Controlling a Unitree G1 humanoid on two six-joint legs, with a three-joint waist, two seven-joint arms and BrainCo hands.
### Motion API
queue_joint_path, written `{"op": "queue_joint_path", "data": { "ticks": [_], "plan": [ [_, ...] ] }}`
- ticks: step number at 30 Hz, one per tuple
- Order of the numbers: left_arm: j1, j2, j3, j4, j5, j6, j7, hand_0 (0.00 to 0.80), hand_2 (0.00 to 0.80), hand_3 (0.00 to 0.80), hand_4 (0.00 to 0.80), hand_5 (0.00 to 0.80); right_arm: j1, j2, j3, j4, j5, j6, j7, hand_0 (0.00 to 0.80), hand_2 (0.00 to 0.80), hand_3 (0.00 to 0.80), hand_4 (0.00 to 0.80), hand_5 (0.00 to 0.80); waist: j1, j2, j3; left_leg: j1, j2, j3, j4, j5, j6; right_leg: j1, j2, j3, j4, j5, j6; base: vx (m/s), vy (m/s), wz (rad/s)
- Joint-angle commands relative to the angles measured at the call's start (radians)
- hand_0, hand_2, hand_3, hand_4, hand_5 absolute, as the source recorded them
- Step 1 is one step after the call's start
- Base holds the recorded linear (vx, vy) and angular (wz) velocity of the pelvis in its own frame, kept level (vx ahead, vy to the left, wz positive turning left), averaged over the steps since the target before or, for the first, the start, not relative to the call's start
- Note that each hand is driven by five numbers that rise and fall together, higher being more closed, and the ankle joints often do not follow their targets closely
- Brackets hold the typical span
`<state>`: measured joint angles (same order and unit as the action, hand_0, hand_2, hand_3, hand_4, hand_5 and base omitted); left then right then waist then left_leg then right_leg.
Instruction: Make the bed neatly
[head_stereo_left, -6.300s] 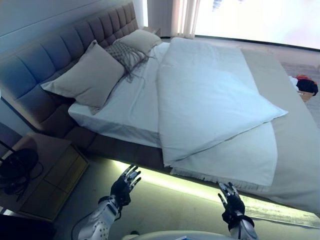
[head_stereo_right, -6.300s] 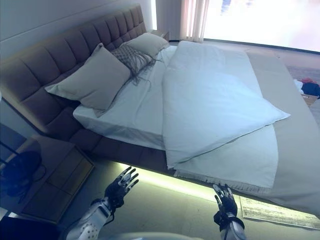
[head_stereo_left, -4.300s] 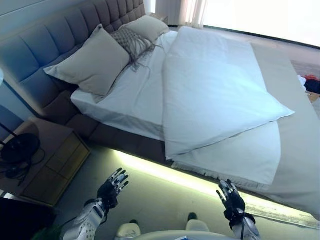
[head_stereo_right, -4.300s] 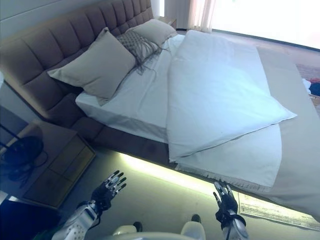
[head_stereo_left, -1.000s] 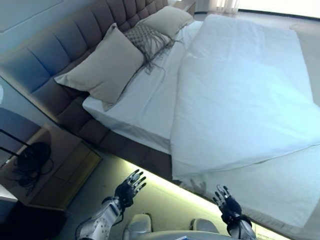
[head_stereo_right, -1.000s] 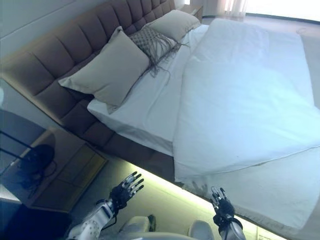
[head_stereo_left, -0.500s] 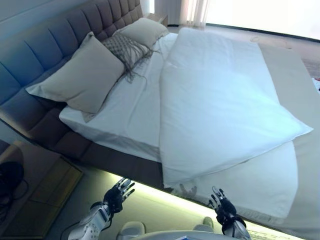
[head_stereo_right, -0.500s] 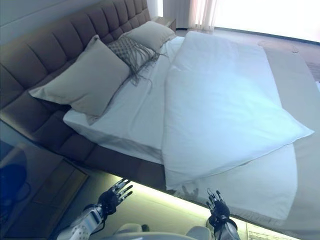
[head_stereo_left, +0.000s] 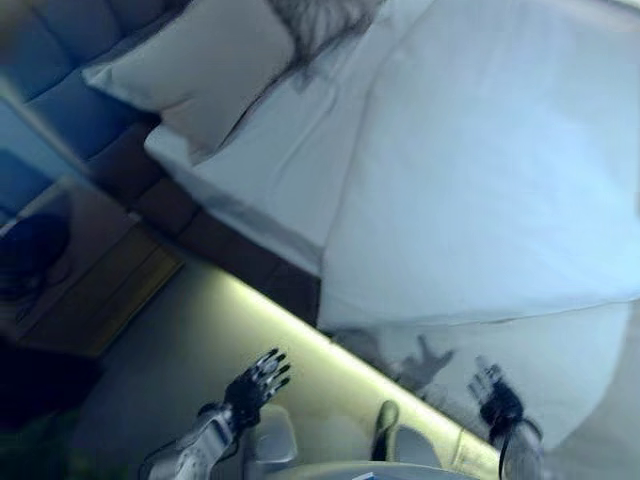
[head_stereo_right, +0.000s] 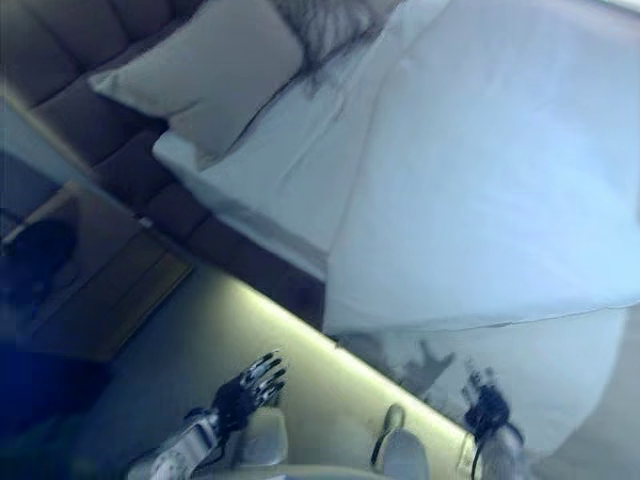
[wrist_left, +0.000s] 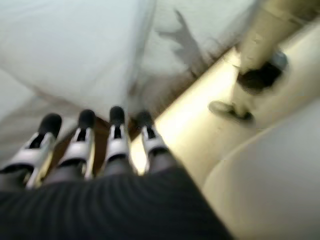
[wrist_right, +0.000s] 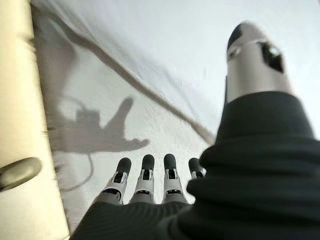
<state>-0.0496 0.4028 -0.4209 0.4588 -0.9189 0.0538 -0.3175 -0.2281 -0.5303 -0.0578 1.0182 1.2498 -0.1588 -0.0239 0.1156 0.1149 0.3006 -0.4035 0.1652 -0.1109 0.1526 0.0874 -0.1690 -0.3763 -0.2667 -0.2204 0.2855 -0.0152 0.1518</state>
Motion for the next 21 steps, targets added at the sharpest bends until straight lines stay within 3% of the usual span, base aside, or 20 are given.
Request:
{"op": "queue_joint_path", "data": {
  "ticks": [1,6,11,21],
  "plan": [
    [-0.070,0.087,0.035,-0.092,-0.048,-0.034,0.046,0.000,0.000,0.000,0.000,0.000,-0.081,-0.047,-0.051,0.045,0.231,-0.011,0.076,0.000,0.000,0.000,0.000,0.000,0.047,-0.038,0.065,-0.071,0.013,-0.042,0.065,0.029,0.006,0.100,-0.117,0.022,-0.135,0.119,0.069,-0.037,-0.119,0.23],
    [-0.089,0.158,0.063,-0.136,-0.064,-0.008,0.064,0.000,0.000,0.000,0.000,0.000,-0.132,-0.138,-0.156,0.135,0.433,0.057,0.149,0.000,0.000,0.000,0.000,0.000,0.076,-0.042,0.077,-0.145,0.004,-0.027,0.067,0.025,0.000,0.097,-0.130,-0.028,-0.221,0.151,0.092,-0.064,-0.145,0.04],
    [-0.072,0.187,0.060,-0.156,-0.060,-0.004,0.037,0.000,0.000,0.000,0.000,0.000,-0.155,-0.221,-0.237,0.185,0.590,0.120,0.172,0.000,0.000,0.000,0.000,0.000,0.091,-0.045,0.069,-0.192,0.002,-0.030,0.064,0.024,-0.003,0.078,-0.129,-0.045,-0.256,0.160,0.103,-0.023,-0.098,0.08],
    [-0.102,0.272,0.076,-0.159,-0.075,0.007,0.018,0.000,0.000,0.000,0.000,0.000,-0.163,-0.329,-0.327,0.245,0.656,0.149,0.068,0.000,0.000,0.000,0.000,0.000,0.097,-0.056,0.061,-0.243,0.008,-0.034,0.063,0.026,-0.012,0.042,-0.127,-0.050,-0.262,0.158,0.110,0.015,-0.110,0.09]
  ]
}}
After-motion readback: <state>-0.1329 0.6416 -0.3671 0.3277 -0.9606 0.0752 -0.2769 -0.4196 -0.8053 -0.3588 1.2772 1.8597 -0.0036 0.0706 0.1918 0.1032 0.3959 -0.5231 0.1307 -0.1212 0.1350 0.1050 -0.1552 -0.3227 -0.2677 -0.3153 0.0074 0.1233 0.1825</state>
